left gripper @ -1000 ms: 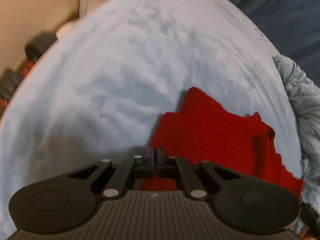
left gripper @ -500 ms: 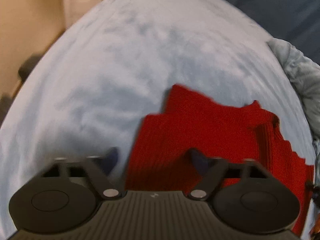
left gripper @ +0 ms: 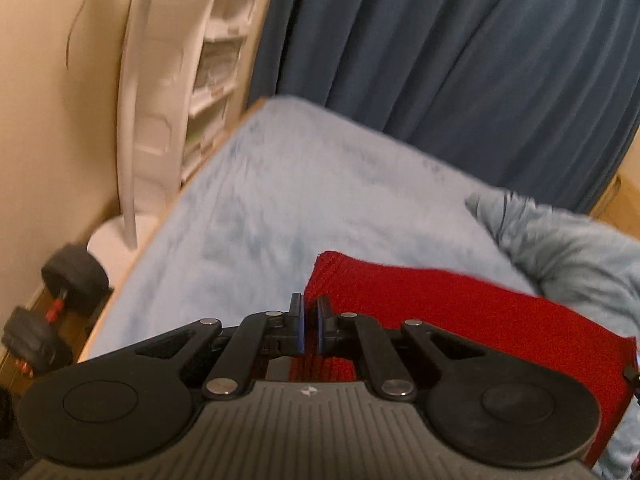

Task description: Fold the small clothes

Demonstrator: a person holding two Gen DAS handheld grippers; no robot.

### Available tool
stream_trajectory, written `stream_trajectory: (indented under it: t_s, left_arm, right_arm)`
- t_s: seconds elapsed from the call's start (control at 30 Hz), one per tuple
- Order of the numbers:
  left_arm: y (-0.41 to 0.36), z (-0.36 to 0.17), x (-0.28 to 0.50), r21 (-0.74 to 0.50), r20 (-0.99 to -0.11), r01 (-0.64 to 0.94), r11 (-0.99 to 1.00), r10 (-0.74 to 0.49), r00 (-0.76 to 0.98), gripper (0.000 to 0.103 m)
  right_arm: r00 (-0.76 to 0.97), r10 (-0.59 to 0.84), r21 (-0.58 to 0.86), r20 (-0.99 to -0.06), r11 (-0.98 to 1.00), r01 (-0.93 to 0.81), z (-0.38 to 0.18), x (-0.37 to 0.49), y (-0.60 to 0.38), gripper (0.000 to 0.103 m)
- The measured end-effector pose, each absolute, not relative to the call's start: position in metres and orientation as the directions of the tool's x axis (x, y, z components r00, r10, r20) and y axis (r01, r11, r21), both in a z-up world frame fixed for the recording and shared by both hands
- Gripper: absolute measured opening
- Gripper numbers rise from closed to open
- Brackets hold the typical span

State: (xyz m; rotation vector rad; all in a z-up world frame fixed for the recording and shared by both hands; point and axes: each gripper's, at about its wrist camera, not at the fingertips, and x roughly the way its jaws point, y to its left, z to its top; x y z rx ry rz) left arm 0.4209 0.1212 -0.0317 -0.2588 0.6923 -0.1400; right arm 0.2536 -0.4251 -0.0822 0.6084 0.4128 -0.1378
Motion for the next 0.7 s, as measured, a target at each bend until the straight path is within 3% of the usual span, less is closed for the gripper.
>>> stream_trajectory:
  t_s: [0.13, 0.27, 0.33, 0.47, 0.5, 0.53, 0.57, 0.6, 0.63, 0.7]
  left_arm:
    - [0.107, -0.074, 0.469, -0.23, -0.689, 0.01, 0.973, -0.17, 0.705, 0.006]
    - [0.084, -0.162, 0.517, -0.074, -0.825, -0.015, 0.997, -0.053, 0.562, 0.006]
    - [0.078, -0.191, 0.528, 0.061, -0.836, -0.057, 0.997, 0.082, 0.543, 0.003]
    - [0.099, -0.207, 0.533, 0.038, -0.843, -0.105, 0.994, 0.088, 0.53, 0.005]
    - [0.104, -0.205, 0.531, 0.034, -0.84, -0.107, 0.994, 0.087, 0.535, 0.005]
    - [0.107, -0.201, 0.526, 0.027, -0.836, -0.11, 0.994, 0.083, 0.542, 0.008]
    - [0.111, -0.197, 0.52, 0.008, -0.835, -0.113, 0.994, 0.069, 0.546, 0.014]
    - [0.117, -0.192, 0.511, -0.038, -0.836, -0.119, 0.992, 0.034, 0.548, 0.032]
    - [0.123, -0.188, 0.501, -0.078, -0.835, -0.124, 0.989, 0.004, 0.551, 0.053]
    - [0.136, -0.178, 0.474, -0.156, -0.821, -0.125, 0.98, -0.058, 0.569, 0.075]
  right_arm:
    - [0.883, -0.022, 0.516, -0.47, 0.805, 0.294, -0.107, 0.29, -0.444, 0.011]
    - [0.734, -0.037, 0.402, -0.679, 0.817, 0.413, -0.193, 0.345, -0.446, 0.011]
    - [0.654, -0.065, 0.328, -0.754, 0.826, 0.459, -0.228, 0.36, -0.443, 0.011]
    - [0.681, -0.06, 0.371, -0.73, 0.802, 0.469, -0.241, 0.358, -0.446, 0.012]
    - [0.685, -0.05, 0.385, -0.726, 0.796, 0.467, -0.242, 0.357, -0.45, 0.015]
    - [0.685, -0.042, 0.397, -0.727, 0.789, 0.469, -0.243, 0.355, -0.453, 0.026]
    - [0.684, -0.032, 0.414, -0.729, 0.775, 0.477, -0.242, 0.355, -0.455, 0.033]
    - [0.681, -0.025, 0.433, -0.732, 0.755, 0.493, -0.243, 0.352, -0.46, 0.048]
    - [0.677, -0.018, 0.458, -0.736, 0.723, 0.517, -0.242, 0.345, -0.463, 0.057]
    - [0.676, -0.013, 0.507, -0.737, 0.65, 0.566, -0.24, 0.329, -0.47, 0.059]
